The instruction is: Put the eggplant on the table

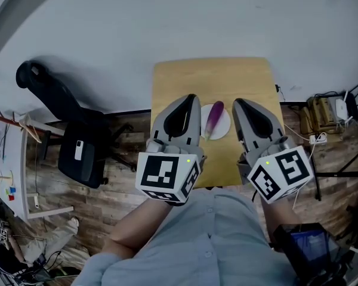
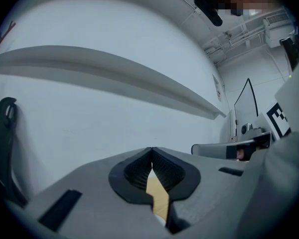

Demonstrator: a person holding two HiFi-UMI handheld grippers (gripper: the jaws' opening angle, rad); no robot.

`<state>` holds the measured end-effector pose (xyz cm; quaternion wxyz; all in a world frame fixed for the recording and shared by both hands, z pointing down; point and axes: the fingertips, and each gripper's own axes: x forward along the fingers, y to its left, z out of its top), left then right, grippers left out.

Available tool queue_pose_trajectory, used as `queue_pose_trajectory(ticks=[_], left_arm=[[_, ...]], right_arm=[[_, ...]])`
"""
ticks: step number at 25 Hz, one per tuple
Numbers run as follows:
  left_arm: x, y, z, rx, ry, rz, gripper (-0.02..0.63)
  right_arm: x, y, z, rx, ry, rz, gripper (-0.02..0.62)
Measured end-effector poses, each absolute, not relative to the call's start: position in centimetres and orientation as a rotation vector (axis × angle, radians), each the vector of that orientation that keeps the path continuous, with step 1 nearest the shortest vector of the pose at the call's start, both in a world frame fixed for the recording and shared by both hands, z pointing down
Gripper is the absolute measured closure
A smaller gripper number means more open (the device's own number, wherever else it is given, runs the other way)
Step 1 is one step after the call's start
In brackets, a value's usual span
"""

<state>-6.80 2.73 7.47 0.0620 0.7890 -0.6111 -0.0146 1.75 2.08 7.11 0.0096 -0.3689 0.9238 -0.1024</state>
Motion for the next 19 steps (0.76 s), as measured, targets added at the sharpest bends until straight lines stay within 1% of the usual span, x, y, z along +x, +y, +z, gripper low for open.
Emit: queue_pose_trajectory(ticks=[19], left_arm=[[-6.4, 2.1, 8.7, 2.388, -1.798, 0.018, 0.598]], right_arm=[[1.6, 1.6, 8.0, -1.160, 2.882, -0.358, 0.595]])
